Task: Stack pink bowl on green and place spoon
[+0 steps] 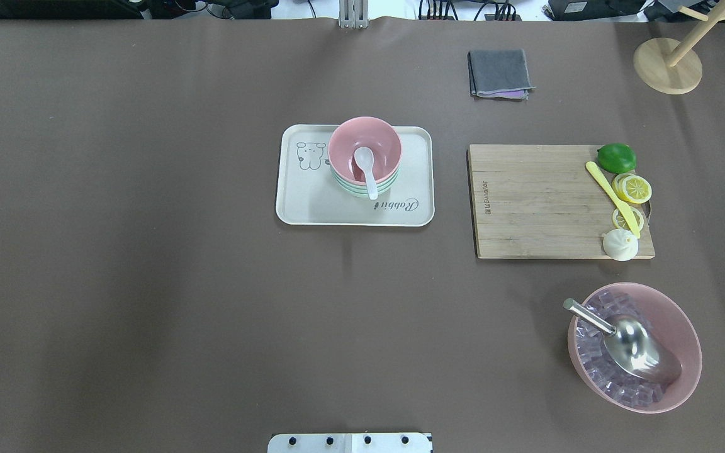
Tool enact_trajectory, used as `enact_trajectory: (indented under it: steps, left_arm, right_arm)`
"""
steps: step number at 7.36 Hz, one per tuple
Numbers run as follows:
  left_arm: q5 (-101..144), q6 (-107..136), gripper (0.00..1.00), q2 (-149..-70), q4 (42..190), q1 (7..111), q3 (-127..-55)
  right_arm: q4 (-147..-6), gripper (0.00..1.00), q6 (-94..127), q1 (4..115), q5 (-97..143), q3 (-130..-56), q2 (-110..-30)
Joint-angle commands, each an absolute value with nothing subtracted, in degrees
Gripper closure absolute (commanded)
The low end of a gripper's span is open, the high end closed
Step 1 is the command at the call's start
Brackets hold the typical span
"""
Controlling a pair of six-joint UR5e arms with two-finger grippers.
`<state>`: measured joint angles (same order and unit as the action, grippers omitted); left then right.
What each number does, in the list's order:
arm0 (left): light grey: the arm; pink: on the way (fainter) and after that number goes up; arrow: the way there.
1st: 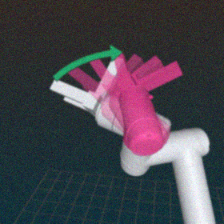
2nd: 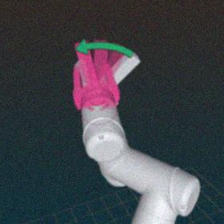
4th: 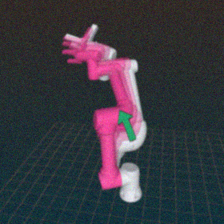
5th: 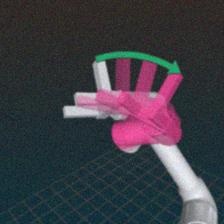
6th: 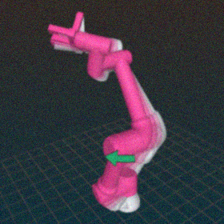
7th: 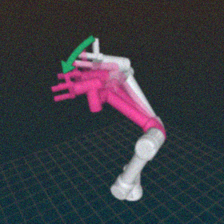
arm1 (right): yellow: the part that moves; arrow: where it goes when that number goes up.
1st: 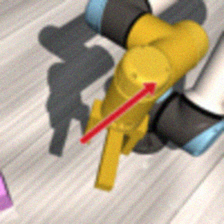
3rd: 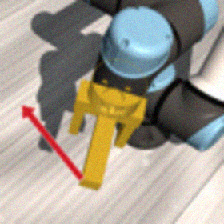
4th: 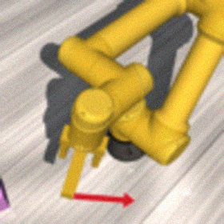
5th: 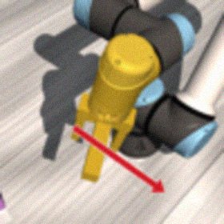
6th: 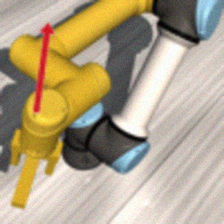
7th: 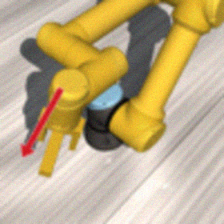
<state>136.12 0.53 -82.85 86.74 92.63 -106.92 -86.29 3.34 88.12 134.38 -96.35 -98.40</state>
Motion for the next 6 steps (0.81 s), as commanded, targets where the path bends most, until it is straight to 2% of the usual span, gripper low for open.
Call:
enact_trajectory:
  steps: [1,6]
  left_arm:
    - [136.14,0.53,0.01,-82.71,86.84,92.64,-107.14]
    - [135.44,0.62,0.01,-82.71,86.92,92.64,-106.00]
  right_arm:
    - [-86.22,0.00,3.43,88.15,134.30,-96.77,-98.79]
    - [-86.22,0.00,3.43,88.15,134.30,-96.59,-98.79]
